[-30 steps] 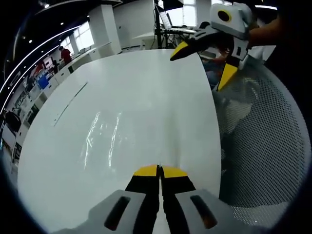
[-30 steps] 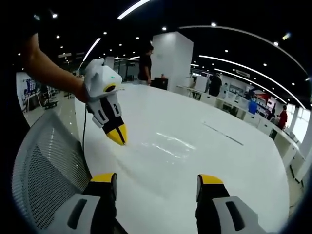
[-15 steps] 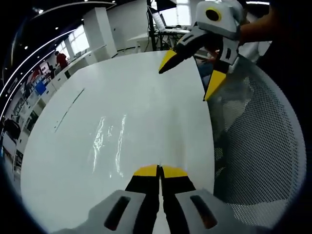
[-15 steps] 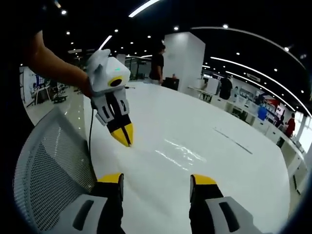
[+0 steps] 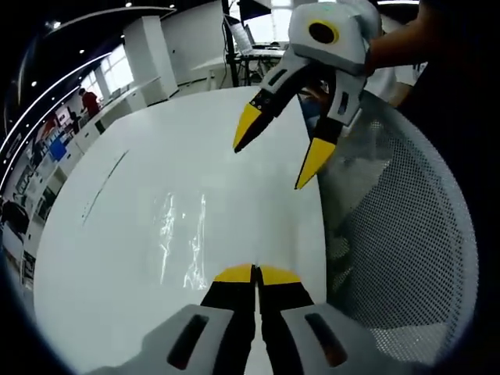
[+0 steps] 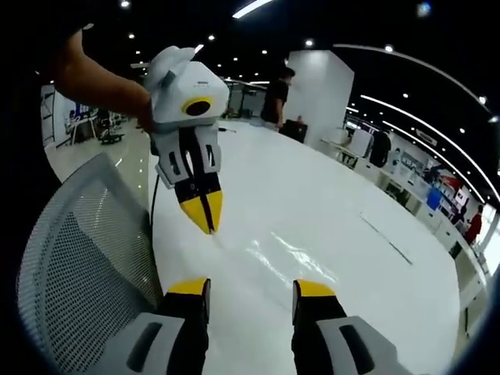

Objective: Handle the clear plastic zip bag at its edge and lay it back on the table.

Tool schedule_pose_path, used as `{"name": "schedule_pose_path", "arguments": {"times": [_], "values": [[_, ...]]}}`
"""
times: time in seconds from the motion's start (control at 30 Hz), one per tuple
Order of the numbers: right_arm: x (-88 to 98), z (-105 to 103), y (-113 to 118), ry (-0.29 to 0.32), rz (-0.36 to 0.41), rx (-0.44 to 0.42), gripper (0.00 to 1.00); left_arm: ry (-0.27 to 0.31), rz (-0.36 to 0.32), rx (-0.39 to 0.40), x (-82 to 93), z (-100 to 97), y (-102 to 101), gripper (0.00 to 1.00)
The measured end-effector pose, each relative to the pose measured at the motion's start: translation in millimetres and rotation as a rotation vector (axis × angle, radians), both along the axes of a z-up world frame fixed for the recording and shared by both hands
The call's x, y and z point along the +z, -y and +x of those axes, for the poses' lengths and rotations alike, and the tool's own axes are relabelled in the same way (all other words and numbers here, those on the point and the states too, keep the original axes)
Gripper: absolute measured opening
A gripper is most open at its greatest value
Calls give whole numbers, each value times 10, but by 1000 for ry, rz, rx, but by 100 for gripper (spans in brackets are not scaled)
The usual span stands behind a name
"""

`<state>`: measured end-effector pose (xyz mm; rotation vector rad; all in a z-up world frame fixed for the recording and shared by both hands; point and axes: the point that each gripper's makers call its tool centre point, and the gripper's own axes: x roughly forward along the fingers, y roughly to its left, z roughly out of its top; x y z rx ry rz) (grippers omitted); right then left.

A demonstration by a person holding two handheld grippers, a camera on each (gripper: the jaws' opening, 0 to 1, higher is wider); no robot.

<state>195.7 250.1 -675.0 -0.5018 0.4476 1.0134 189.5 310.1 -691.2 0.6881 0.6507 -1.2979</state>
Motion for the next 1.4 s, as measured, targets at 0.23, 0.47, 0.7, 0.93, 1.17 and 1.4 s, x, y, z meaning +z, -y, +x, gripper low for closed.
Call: {"name": "schedule_pose_path", "arguments": {"times": [0.23, 0.47, 0.7, 0.93, 1.17, 1.4], "values": [[-51, -48, -23, -9, -38, 43, 35, -4, 9, -32, 45, -75, 16, 0], [-62, -50, -66, -13, -45, 63, 34, 1, 8, -55, 126, -95, 32, 0], [-89, -69, -75, -11, -68, 82, 25, 10, 1, -72, 199, -104, 69, 0], [-100, -60, -43, -12, -78, 78, 11, 17, -9, -80, 258, -103, 96, 0], [-107, -54, -30, 3, -88, 85, 0, 21, -22, -69, 277, -66, 78, 0], [-109, -65, -52, 13, -97, 100, 0, 42, -41, -68, 297, -22, 57, 0]]}}
